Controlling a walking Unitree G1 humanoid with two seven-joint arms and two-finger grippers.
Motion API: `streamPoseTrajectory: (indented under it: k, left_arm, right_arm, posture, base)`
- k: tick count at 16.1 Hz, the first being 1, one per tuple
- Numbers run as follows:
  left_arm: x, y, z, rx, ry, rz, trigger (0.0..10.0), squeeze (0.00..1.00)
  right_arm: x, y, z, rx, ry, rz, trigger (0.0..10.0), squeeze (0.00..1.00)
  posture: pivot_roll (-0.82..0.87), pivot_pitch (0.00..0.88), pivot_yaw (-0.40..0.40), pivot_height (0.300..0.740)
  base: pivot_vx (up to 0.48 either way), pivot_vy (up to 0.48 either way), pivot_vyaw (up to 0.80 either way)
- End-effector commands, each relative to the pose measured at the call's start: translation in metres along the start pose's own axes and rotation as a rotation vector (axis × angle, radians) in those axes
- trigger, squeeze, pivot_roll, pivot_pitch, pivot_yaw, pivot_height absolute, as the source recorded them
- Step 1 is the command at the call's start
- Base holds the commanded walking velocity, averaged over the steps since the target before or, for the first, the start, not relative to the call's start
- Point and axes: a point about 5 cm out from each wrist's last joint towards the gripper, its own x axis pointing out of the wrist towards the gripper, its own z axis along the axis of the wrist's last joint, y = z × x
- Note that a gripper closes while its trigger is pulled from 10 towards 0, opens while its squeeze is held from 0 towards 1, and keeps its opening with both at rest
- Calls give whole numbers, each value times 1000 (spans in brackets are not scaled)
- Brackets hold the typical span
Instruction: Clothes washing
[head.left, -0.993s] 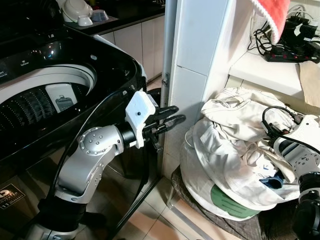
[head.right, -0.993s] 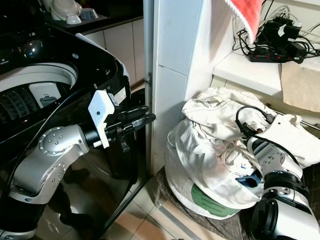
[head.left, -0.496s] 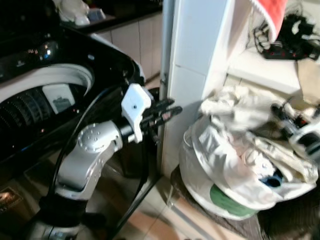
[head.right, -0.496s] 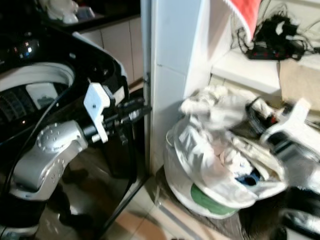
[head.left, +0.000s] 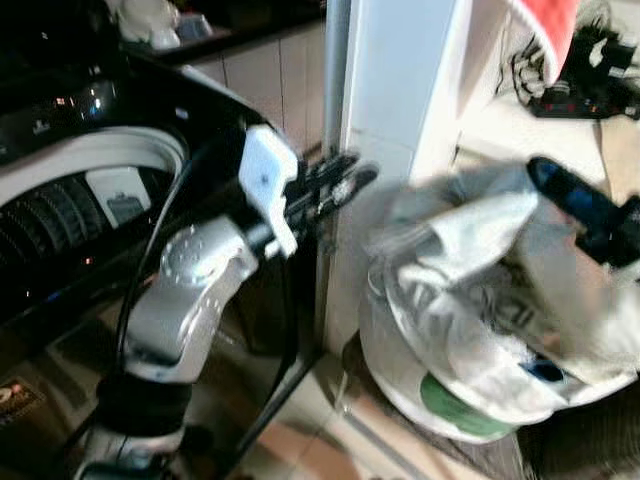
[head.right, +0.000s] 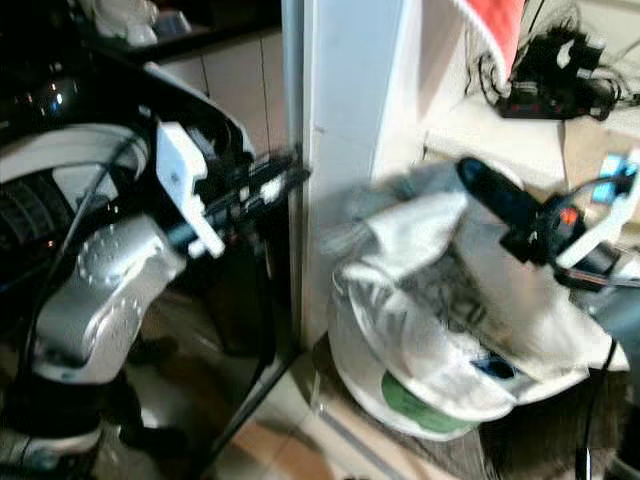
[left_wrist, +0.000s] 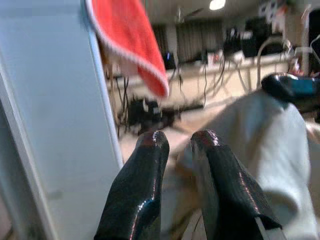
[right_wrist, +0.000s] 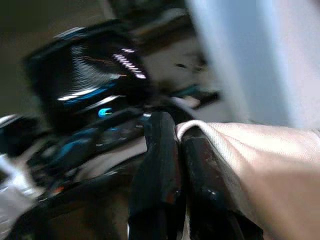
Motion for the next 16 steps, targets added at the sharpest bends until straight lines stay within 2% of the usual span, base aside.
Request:
streamPoseTrajectory:
  k: [1,2,4,6,9,10,11,12,14,15,16]
  left_arm:
    - [4,0,14,-1,-73,-3,10000,0]
    - [9,-4,21,-47,-116,-27,10000,1000]
    - [15,-13,26,-113,-153,-85,10000,1000]
    - [17,-22,17,-142,-113,-145,10000,1000]
    - [19,-23,4,-91,-29,-117,10000,1000]
    - [19,-26,3,-159,-35,-128,10000,0]
    - [20,-29,6,-272,-70,-140,10000,0]
    - [20,-32,9,-339,-94,-157,10000,0]
    - [20,-37,7,-363,-71,-194,10000,0]
    - [19,-40,7,-460,-83,-207,10000,0]
    - [18,-42,8,-505,-81,-233,10000,0]
  right_arm:
    - [8,16,12,-29,-16,105,0,0]
    - [14,21,14,-22,-20,142,0,0]
    - [24,29,12,5,-25,190,0,0]
    - [35,36,7,40,-32,243,0,0]
    - [41,42,5,63,-31,275,0,0]
    - [44,44,2,71,-21,282,0,0]
    - [46,45,-1,74,-10,288,0,0]
    - [47,46,-3,77,-4,291,0,0]
    - [48,48,-7,79,14,294,0,0]
    - [48,48,-10,72,36,290,0,0]
    - [49,48,-12,70,46,286,0,0]
  posture:
    - [-30,0,-11,740]
    - [-30,0,-11,740]
    - [-29,0,-14,740]
    - [-30,0,-16,740]
    - [-30,0,-16,740]
    - [-30,0,-19,740]
    - [-32,0,-18,740]
    - [-32,0,-18,740]
    - [-32,0,-17,740]
    - [-33,0,-17,740]
    - [-32,0,-16,740]
  base:
    - [0,0,0]
    - [0,0,0]
    - [0,0,0]
    - [0,0,0]
    - [0,0,0]
    - [0,0,0]
    - [0,0,0]
    - [0,0,0]
    - [0,0,0]
    - [0,0,0]
    - [0,0,0]
